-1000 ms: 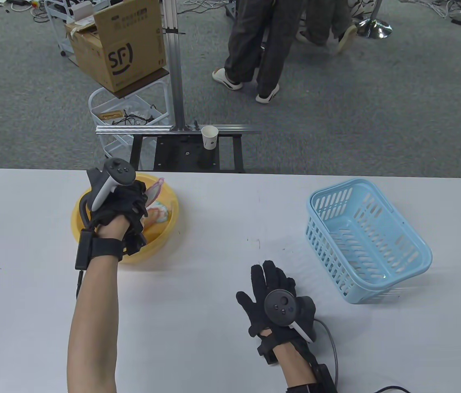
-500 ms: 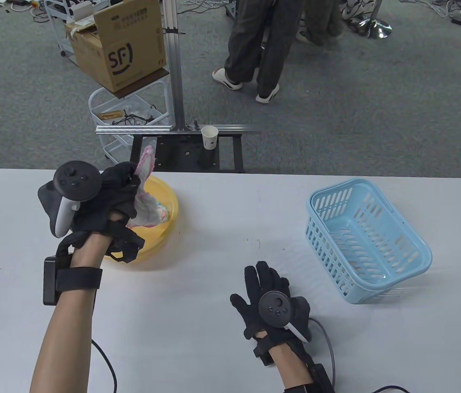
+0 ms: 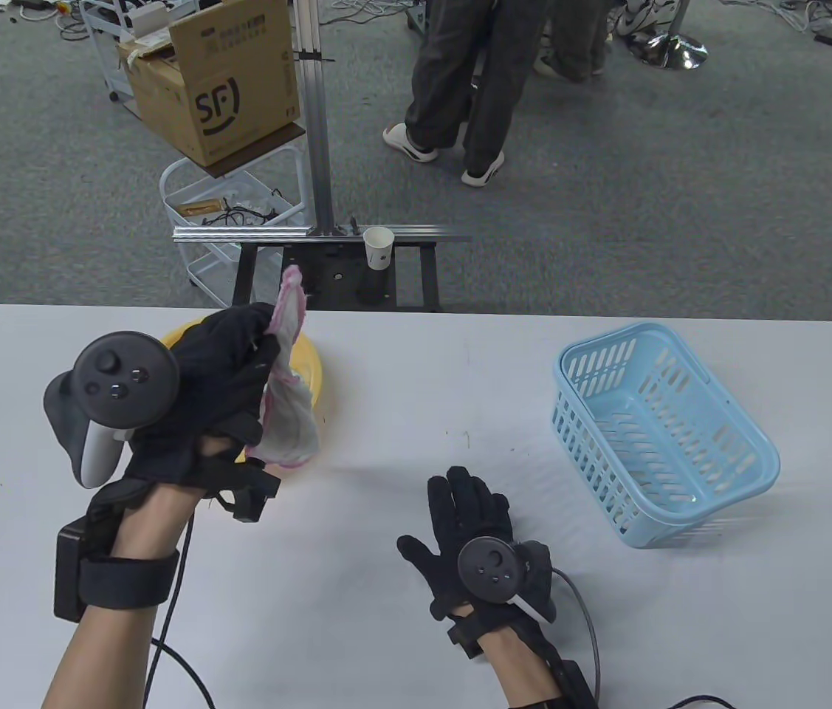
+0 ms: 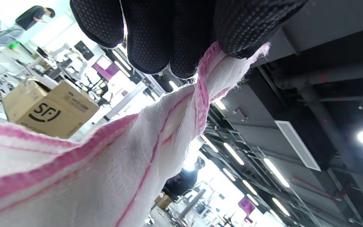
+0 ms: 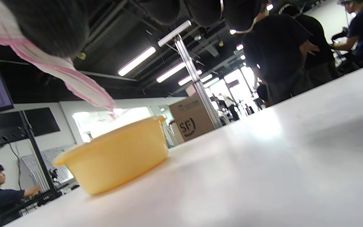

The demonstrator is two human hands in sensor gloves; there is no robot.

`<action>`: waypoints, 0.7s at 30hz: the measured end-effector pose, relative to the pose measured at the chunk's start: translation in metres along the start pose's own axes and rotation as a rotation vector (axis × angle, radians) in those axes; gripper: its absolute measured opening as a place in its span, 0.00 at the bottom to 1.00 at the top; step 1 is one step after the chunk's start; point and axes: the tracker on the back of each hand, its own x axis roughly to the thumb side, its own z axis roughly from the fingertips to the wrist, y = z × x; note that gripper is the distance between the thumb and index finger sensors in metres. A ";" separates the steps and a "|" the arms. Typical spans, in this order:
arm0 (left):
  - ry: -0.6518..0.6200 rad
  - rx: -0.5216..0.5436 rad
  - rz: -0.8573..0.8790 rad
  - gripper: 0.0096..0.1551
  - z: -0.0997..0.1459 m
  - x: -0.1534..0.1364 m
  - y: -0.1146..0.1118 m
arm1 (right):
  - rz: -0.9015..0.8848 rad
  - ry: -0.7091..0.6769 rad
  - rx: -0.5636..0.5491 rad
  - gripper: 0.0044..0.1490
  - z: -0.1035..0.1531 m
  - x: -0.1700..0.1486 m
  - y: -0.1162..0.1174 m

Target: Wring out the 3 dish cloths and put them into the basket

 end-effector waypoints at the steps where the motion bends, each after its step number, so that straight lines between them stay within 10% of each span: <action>1: -0.009 -0.007 0.000 0.26 0.002 0.002 -0.003 | -0.005 -0.014 -0.018 0.57 0.000 0.002 -0.002; 14: -0.104 -0.147 0.094 0.26 0.035 0.014 -0.088 | -0.079 -0.160 -0.190 0.67 0.004 0.031 -0.020; 21: -0.148 -0.203 0.181 0.26 0.052 0.016 -0.118 | -0.144 -0.140 -0.317 0.56 0.006 0.024 -0.026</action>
